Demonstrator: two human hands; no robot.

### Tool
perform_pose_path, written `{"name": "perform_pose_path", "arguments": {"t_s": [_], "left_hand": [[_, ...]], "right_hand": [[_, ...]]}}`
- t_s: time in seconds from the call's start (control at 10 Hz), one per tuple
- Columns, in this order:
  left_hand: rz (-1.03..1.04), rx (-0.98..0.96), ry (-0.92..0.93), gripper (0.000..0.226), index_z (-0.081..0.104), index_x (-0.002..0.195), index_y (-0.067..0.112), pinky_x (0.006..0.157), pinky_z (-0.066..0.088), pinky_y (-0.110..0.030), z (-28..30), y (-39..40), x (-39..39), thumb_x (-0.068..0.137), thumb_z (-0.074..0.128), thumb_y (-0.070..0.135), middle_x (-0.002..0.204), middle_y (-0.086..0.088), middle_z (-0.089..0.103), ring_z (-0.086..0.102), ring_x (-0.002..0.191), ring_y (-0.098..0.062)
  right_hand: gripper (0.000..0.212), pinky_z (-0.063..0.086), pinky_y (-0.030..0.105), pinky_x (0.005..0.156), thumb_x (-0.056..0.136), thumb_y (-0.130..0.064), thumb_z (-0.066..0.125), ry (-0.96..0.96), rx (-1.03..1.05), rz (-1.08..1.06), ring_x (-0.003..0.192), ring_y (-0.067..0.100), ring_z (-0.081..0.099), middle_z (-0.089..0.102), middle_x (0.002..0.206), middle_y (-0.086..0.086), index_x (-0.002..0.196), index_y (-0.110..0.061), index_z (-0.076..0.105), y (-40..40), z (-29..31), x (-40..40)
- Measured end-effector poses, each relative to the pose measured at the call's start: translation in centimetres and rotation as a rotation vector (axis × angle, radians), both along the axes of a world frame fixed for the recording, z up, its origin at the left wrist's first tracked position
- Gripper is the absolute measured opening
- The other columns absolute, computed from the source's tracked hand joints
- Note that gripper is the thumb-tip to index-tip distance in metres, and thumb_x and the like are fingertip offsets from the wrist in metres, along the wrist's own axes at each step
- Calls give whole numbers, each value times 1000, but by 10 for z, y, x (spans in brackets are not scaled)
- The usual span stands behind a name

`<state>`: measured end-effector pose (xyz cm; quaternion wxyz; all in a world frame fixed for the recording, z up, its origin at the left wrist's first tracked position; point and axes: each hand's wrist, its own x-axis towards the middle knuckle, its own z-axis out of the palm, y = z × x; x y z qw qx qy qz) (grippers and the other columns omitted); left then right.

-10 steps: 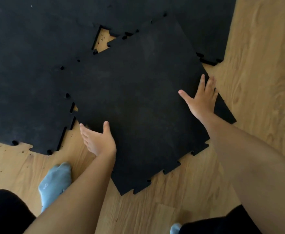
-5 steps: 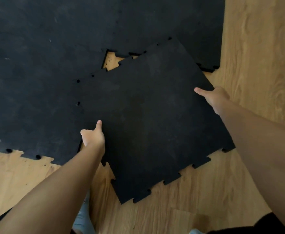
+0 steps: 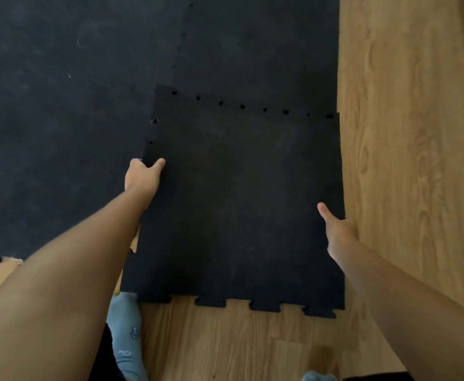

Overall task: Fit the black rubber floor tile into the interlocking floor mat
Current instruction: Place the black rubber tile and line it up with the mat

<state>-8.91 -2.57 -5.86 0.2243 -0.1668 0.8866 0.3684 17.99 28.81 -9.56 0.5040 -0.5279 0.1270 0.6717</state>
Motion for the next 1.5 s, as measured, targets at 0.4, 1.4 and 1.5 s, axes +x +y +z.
{"name": "perform_pose_path", "arguments": {"t_s": [0.4,1.4,1.5], "left_hand": [[-149,-188,-90,55,29,145,2,94,37,-42,-24,-3,-16,101,40,33,142,-24,42,43,125,-42],[-402,-411,224,68,14,152,12,116,4,-49,-34,-23,107,97,45,38,162,-11,6,2,148,-29],[-112,-425,128,72,9,153,18,115,7,-53,-40,-38,133,96,44,45,162,-8,3,2,147,-30]], "right_hand": [[89,43,36,81,74,-76,62,-1303,36,1433,101,31,61,63,113,4,132,-9,51,-25,-13,4],[57,48,41,78,84,-60,67,-1239,62,1371,68,19,48,48,80,3,84,-10,42,-31,-18,6],[66,47,54,100,69,-70,72,-1231,150,1381,95,33,53,50,103,10,94,-18,41,-34,-22,8]]}}
